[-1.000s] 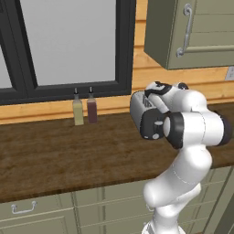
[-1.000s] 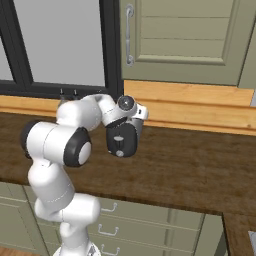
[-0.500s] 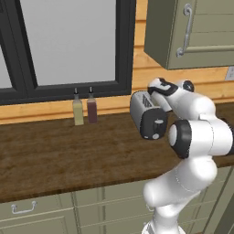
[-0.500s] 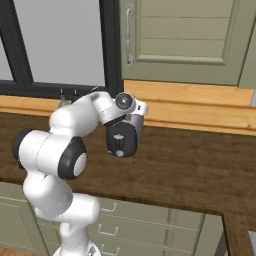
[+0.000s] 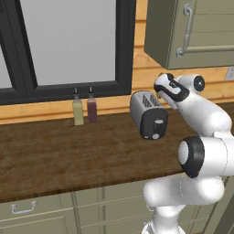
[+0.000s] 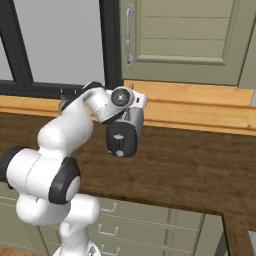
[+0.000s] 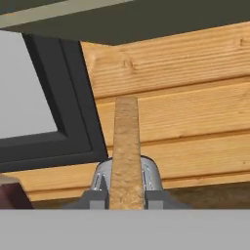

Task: Start the toaster. Once the lever pops up, take the bread to the plate on the dining counter.

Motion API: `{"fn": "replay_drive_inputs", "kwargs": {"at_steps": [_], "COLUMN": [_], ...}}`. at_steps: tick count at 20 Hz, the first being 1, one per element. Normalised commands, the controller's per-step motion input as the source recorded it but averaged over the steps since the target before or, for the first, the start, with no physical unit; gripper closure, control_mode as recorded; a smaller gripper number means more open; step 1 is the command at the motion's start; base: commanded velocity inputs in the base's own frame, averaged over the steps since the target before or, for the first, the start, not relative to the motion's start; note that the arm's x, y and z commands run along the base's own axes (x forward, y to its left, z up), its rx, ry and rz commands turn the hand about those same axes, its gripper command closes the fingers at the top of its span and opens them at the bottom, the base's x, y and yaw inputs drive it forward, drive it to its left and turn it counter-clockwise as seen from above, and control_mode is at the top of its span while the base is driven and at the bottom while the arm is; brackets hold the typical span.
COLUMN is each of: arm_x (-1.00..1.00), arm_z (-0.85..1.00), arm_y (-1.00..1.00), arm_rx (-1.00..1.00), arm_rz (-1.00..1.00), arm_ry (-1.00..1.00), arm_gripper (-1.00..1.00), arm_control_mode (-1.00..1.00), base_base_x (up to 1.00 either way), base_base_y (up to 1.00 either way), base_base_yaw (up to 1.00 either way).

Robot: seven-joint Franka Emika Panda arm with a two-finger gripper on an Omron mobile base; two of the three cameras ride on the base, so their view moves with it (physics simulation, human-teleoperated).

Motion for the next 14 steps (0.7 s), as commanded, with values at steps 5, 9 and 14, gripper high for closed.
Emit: {"fn": "replay_drive_inputs", "kwargs": {"at_steps": [5,9,14], "arm_x": [-0.81,-0.94,-1.00], "arm_z": [0.39,0.42,0.33], "arm_y": [0.00,0.00,0.00], "arm_rx": [0.00,0.00,0.00], "arm_rz": [0.00,0.00,0.00], "arm_ry": [0.04,0.12,0.19], "arm_gripper": [1.00,1.00,1.00], "arm_control_mode": [-1.00,-1.00,-1.00], "base_base_x": [0.00,0.00,0.00], "base_base_y": [0.00,0.00,0.00], "base_base_yaw": [0.00,0.00,0.00]}}
